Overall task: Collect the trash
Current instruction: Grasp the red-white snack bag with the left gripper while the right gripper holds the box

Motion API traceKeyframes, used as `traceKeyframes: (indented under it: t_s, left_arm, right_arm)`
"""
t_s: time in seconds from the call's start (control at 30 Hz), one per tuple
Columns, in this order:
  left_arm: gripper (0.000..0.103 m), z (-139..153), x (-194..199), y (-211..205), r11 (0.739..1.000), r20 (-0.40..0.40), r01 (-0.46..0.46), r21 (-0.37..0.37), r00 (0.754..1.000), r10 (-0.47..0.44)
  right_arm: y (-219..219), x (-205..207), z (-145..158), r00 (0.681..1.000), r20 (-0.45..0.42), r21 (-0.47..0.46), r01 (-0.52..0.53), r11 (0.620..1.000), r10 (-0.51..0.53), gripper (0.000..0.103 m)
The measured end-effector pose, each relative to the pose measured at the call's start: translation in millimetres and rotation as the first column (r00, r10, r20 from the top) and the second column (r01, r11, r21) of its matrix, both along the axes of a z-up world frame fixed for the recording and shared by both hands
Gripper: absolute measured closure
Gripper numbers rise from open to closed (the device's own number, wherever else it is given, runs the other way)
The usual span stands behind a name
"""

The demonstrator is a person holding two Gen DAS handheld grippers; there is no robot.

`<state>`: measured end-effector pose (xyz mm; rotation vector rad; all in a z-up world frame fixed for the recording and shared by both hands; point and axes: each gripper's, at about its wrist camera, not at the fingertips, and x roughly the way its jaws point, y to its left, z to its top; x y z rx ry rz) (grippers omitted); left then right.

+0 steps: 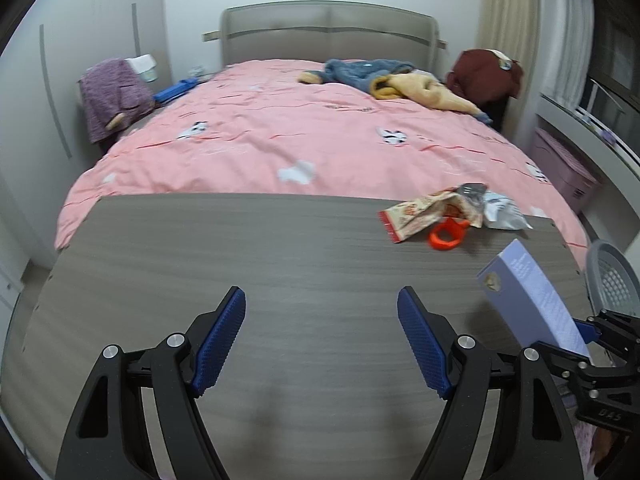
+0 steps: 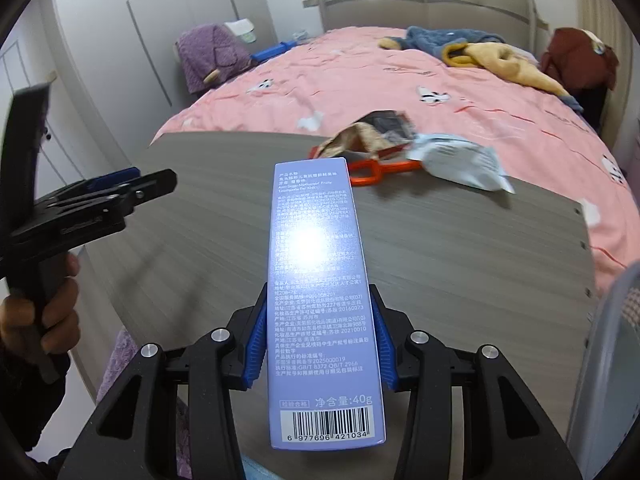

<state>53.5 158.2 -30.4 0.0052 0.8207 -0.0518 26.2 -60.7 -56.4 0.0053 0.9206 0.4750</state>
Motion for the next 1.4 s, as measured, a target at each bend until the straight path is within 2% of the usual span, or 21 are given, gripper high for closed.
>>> traceKeyframes:
  t_s: [0.13,0.23,0.33,0.4,0.5,0.63,0.77,0.93,1.27,1.4]
  left_arm:
    - [0.028,-5.1,24.1,-19.0,0.994,-0.002,0.111,0.006,0.994,-0.111]
    - [0.028,-6.2,46.8,-31.1,0.979,0.005,0.202,-0.003,0.979,-0.202]
    - [0.028,-7.2,71.5,-45.4,0.941,0.021,0.337,0.012,0.941,-0.337]
    - [0.028,-9.2,85.0,-52.4,0.919,0.015,0.393,0.037,0.919,-0.394]
    - [0.028,-14.5,105.5,-64.1,0.871,-0.022,0.488,0.052,0.873,-0.487]
    - [0.028,-20.7,126.4,-74.9,0.812,-0.050,0.582,0.043,0.813,-0.580]
    - [0.028,-31.1,140.4,-80.5,0.765,-0.079,0.643,0.036,0.765,-0.640]
    - [0.028,-39.3,150.1,-87.0,0.725,-0.100,0.687,0.049,0.726,-0.681]
    - [0.028,-46.7,161.8,-100.1,0.663,-0.116,0.748,0.025,0.661,-0.742]
    - [0.029,-50.4,166.1,-101.6,0.653,-0.119,0.758,-0.008,0.647,-0.753]
  right_arm:
    - [-29.9,-12.6,7.9,0.998,-0.001,0.039,0.064,0.997,-0.064,0.059]
    - [-48.6,-17.4,11.0,0.994,-0.002,0.052,0.109,0.993,-0.109,0.059]
    - [-65.1,-16.3,11.8,0.991,-0.015,0.072,0.136,0.988,-0.135,0.059]
    - [-71.8,-14.7,11.6,0.988,-0.016,0.072,0.152,0.986,-0.152,0.059]
    - [-78.5,-11.9,12.4,0.986,-0.017,0.080,0.169,0.982,-0.169,0.059]
    - [-84.5,-7.5,11.3,0.984,-0.022,0.091,0.179,0.980,-0.178,0.059]
    - [-86.1,0.0,2.9,0.983,-0.050,0.097,0.180,0.979,-0.176,0.059]
    - [-88.8,2.5,-1.2,0.983,-0.060,0.111,0.181,0.977,-0.175,0.059]
    - [-94.8,4.0,-4.8,0.981,-0.075,0.134,0.189,0.973,-0.180,0.059]
    - [-96.4,4.1,-4.6,0.980,-0.078,0.138,0.193,0.972,-0.183,0.059]
